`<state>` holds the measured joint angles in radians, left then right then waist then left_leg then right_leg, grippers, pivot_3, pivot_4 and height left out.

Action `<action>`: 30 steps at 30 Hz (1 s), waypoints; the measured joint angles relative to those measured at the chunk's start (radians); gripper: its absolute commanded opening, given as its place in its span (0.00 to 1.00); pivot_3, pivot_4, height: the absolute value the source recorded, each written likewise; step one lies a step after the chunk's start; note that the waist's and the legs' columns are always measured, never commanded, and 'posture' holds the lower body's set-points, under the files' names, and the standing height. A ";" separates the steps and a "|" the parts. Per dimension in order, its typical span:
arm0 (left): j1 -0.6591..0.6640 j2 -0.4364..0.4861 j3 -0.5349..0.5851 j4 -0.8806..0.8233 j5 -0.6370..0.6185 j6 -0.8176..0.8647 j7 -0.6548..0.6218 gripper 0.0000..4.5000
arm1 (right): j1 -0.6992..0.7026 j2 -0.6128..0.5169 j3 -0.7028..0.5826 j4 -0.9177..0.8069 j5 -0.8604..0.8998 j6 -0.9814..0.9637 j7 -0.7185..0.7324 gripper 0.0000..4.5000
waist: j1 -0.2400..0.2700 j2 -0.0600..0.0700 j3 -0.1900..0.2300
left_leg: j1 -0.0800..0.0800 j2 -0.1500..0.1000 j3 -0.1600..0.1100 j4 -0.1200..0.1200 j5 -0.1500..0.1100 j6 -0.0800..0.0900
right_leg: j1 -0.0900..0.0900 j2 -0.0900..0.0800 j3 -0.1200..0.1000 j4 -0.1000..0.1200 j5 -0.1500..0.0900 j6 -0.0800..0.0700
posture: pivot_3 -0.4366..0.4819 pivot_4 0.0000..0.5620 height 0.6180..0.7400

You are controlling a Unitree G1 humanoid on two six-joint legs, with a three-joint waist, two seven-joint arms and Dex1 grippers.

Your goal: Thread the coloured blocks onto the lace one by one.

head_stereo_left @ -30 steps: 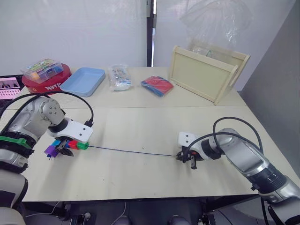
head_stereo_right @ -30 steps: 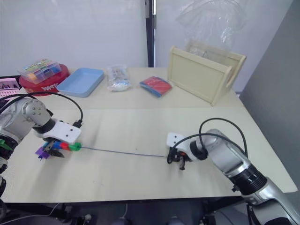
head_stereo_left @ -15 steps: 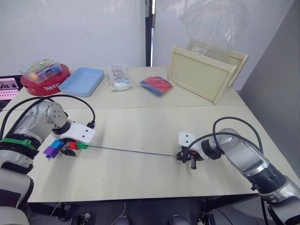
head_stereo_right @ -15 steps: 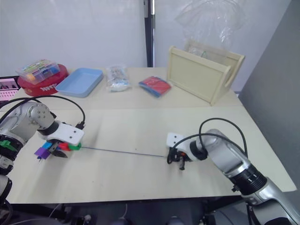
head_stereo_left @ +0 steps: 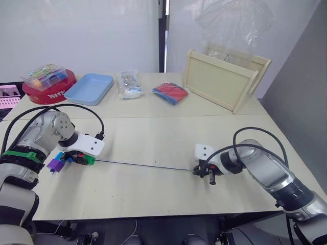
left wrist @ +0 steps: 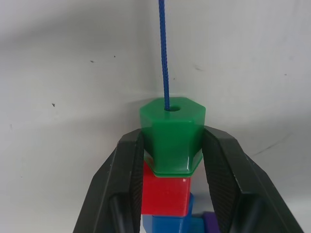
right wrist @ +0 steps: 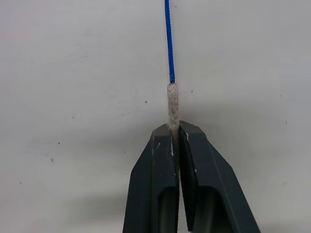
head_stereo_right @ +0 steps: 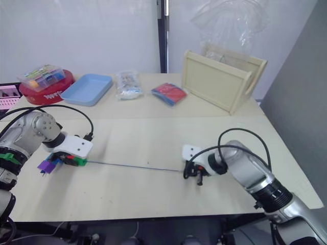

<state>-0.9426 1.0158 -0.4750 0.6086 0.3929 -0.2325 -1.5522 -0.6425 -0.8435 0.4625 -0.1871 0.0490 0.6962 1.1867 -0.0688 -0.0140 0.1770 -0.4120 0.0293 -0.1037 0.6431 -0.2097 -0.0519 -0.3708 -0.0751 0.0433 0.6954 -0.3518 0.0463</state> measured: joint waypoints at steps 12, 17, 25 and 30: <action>0.007 0.017 0.024 -0.034 -0.016 0.019 -0.030 0.28 | 0.003 -0.092 -0.050 0.223 -0.036 -0.263 0.014 0.00 | -0.002 0.000 0.000 | 0.000 0.000 0.000 0.000 0.000 0.000 | 0.000 0.000 0.000 0.000 0.000 0.000 | 0.48 0.27 1.00; 0.024 0.018 0.024 -0.032 -0.018 0.020 -0.018 0.28 | -0.006 -0.051 -0.064 0.257 -0.041 -0.288 0.007 0.00 | -0.005 0.000 0.000 | 0.002 0.000 0.000 0.000 0.000 0.000 | 0.000 0.000 0.000 0.000 0.000 0.000 | 0.48 0.27 1.00; 0.044 0.015 0.030 -0.019 -0.009 0.036 0.031 0.28 | -0.030 0.033 -0.070 0.277 -0.110 -0.304 -0.010 0.00 | -0.013 -0.001 0.000 | 0.006 0.002 0.002 0.000 0.000 0.000 | 0.001 0.002 0.000 0.003 0.000 0.000 | 0.48 0.27 1.00; 0.083 0.009 0.065 -0.029 -0.041 0.036 0.051 0.28 | -0.037 0.068 -0.078 0.295 -0.141 -0.332 -0.009 0.00 | -0.019 -0.002 -0.001 | 0.006 0.003 0.002 0.000 0.000 0.000 | 0.001 0.002 0.000 0.004 0.000 0.000 | 0.48 0.27 1.00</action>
<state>-0.8595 1.0253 -0.4095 0.5799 0.3518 -0.1967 -1.5016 -0.6790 -0.7759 0.3846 0.1076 -0.0917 0.3645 1.1774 -0.0874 -0.0155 0.1761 -0.4057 0.0318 -0.1022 0.6430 -0.2096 -0.0518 -0.3696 -0.0735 0.0436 0.6994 -0.3518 0.0463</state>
